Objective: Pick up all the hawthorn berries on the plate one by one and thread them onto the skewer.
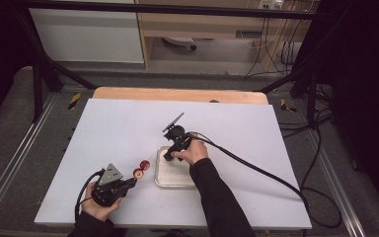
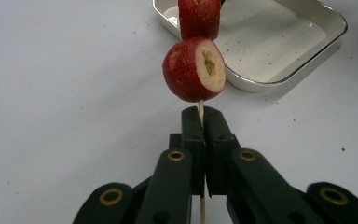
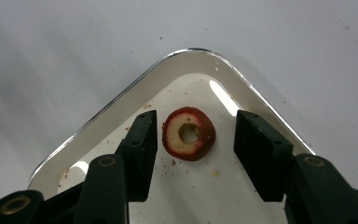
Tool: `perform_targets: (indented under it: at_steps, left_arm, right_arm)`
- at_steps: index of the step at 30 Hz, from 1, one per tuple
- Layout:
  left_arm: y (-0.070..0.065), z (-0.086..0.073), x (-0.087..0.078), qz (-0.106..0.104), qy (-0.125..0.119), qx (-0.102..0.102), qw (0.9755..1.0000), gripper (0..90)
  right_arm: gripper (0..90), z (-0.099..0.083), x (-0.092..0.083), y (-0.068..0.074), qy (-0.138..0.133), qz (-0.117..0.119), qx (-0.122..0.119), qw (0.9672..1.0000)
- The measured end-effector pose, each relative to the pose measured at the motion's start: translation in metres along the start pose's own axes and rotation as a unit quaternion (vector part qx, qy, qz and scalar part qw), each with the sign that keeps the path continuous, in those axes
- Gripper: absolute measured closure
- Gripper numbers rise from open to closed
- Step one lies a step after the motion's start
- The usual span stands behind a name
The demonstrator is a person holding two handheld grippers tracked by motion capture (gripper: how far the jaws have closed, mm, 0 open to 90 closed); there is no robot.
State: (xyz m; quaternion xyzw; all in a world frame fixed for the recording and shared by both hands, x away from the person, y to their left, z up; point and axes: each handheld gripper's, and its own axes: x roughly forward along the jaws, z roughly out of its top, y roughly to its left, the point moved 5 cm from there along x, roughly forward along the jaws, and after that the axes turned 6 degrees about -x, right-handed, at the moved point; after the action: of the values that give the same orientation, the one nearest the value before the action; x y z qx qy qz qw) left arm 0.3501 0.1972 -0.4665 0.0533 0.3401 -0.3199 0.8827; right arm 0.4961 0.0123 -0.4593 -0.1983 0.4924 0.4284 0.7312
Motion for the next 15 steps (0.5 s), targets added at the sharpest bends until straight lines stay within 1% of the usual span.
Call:
perform_targets:
  at_steps: [4, 6, 7, 8, 12, 15]
  left_arm:
    - [0.0000, 0.0000, -0.0002, 0.000, 0.000, -0.001, 1.0000, 88.2]
    - [-0.0001, -0.0001, -0.0001, -0.001, 0.000, 0.000, 1.0000, 88.2]
    - [-0.0002, -0.0001, -0.0002, -0.001, 0.000, 0.000, 1.0000, 88.2]
    - [-0.0002, 0.0000, -0.0002, -0.001, 0.000, 0.000, 1.0000, 88.2]
    - [0.0000, 0.0000, -0.0002, 0.000, 0.000, -0.001, 1.0000, 88.2]
    - [0.0000, 0.0000, 0.0001, 0.000, 0.000, 0.001, 1.0000, 88.2]
  right_arm:
    - [51.0, 0.0024, -0.0003, 0.0020, 0.008, -0.006, -0.003, 0.9999]
    - [51.7, 0.0030, 0.0005, 0.0021, 0.011, -0.006, -0.006, 0.9999]
    - [52.2, 0.0037, 0.0011, 0.0035, 0.010, -0.003, 0.000, 0.9999]
    - [52.6, 0.0038, 0.0019, 0.0033, 0.012, -0.003, -0.003, 0.9999]
    - [55.4, 0.0036, 0.0041, 0.0028, 0.021, -0.004, 0.001, 0.9998]
    - [58.0, 0.0037, 0.0053, 0.0029, 0.020, -0.002, 0.000, 0.9998]
